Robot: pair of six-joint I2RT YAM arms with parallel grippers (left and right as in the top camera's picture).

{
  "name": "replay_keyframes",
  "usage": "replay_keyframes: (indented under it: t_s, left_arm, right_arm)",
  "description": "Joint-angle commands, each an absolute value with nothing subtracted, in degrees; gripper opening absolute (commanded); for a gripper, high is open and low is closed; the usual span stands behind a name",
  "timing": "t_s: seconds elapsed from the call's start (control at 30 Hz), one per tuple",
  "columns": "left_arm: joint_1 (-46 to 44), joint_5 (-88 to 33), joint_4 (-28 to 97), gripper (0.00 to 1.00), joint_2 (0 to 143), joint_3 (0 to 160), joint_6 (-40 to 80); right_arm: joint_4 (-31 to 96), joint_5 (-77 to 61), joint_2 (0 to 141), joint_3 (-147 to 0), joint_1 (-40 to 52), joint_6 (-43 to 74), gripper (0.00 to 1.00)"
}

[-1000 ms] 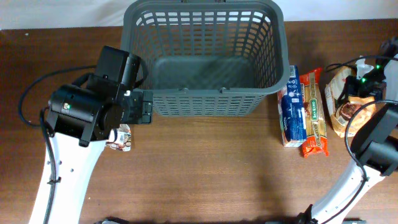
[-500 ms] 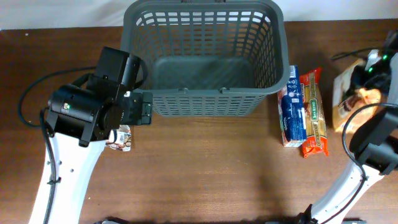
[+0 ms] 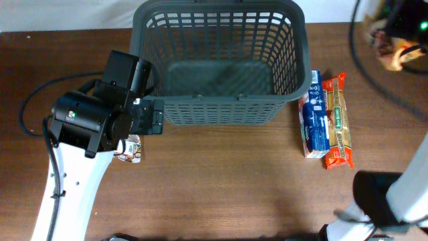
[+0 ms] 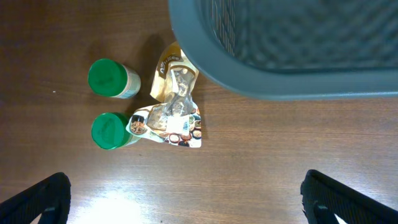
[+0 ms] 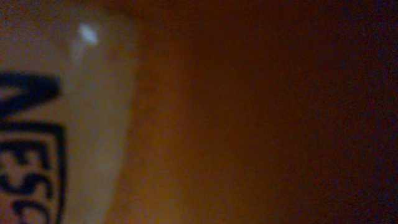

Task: Pack container
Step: 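Carry the brown coffee bag into the basket and release it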

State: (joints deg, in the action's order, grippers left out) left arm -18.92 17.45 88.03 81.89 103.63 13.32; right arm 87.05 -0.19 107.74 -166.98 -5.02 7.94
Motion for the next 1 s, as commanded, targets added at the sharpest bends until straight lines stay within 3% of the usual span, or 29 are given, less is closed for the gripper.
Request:
replay_keyframes:
  t_s: [0.0,0.23,0.47,0.97]
  left_arm:
    - [-18.57,18.24,88.09,0.99,82.02,104.09,13.67]
    - [-18.57,18.24,88.09,0.99,82.02,104.09,13.67]
    - [-18.57,18.24,88.09,0.99,82.02,104.09,13.67]
    - [-18.57,18.24,88.09,0.99,82.02,104.09,13.67]
  right_arm:
    - [85.08,7.64,107.11,-168.55,3.49,18.74,0.04]
    - [85.08,12.56,113.43,-168.55,14.41,29.8,0.04]
    - [85.47,13.21,122.74,-168.4,21.65,30.55,0.04]
    - [96.6,18.04,126.98,-162.39,23.73,33.52,0.04]
